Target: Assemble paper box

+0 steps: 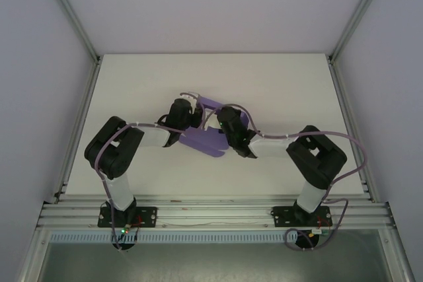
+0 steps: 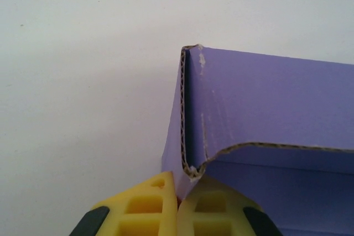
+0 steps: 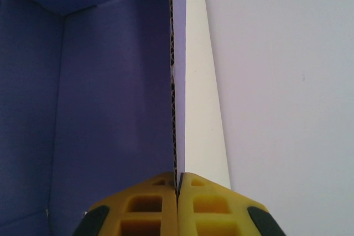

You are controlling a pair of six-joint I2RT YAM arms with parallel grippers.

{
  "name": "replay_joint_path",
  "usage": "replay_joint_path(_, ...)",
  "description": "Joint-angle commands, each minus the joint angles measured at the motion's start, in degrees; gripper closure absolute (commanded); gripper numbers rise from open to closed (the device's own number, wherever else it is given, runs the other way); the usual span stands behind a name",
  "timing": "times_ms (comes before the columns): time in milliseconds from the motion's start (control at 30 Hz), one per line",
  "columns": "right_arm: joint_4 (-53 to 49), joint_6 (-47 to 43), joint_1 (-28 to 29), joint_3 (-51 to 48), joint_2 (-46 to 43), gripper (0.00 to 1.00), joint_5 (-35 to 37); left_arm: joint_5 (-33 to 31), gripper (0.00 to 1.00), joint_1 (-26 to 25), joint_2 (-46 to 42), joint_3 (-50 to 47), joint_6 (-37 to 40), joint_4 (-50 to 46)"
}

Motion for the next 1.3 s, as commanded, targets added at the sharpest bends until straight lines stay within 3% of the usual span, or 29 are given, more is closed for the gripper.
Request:
replay_joint_path(0, -6.16, 5.54, 0.72, 1.11, -2.26, 0.85, -2.19, -1.05, 1.00, -0.68, 0.90, 0.47, 2.10, 1.18)
replay_joint_path(100, -11.72, 10.49, 0.18, 1.85, -7.01, 0.59, -3.49, -0.59, 1.00, -0.86, -0.13, -1.11, 3.22, 2.22)
replay_joint_path(167, -17.21, 15.83, -0.09, 2.67, -10.82, 0.48, -5.51, -0.75, 1.00, -1.36, -0.75, -1.68, 4.28, 2.13)
replay_joint_path(300, -27.26, 28.57, -1.27, 1.67, -20.33, 0.00, -16.02, 0.19, 1.00, -2.48, -1.61, -3.15, 6.15, 2.71)
replay_joint_path(467, -30.30, 46.74, -9.47, 2.01, -26.00, 0.00, -33.14, 5.75, 1.00, -2.88, -1.51, -4.69, 5.64, 5.34)
replay_joint_path(633, -38.27, 62.44, -17.63, 13.99, -15.49, 0.00, -45.21, 7.42, 1.00, -4.41, -0.92, -4.38, 7.14, 4.09)
replay_joint_path(800, -47.35, 62.50, -19.56, 27.10, -1.42, 0.06, -49.13, 7.05, 1.00, -4.72, -0.91, -4.00, 7.10, 3.71)
replay_joint_path(933, -50.96, 59.90, -19.58, 31.46, 5.48, 0.10, -50.42, 7.76, 1.00, -4.80, -0.73, -3.32, 7.53, 2.59)
replay_joint_path(1100, -49.27, 59.76, -19.56, 29.02, 7.65, 0.15, -53.18, 7.88, 1.00, -4.79, 0.33, -2.63, 7.82, 1.61)
replay_joint_path(1267, -47.85, 61.03, -19.56, 24.70, 8.43, 0.20, -49.27, 8.66, 1.00, -4.72, 0.82, -3.00, 6.51, 2.95)
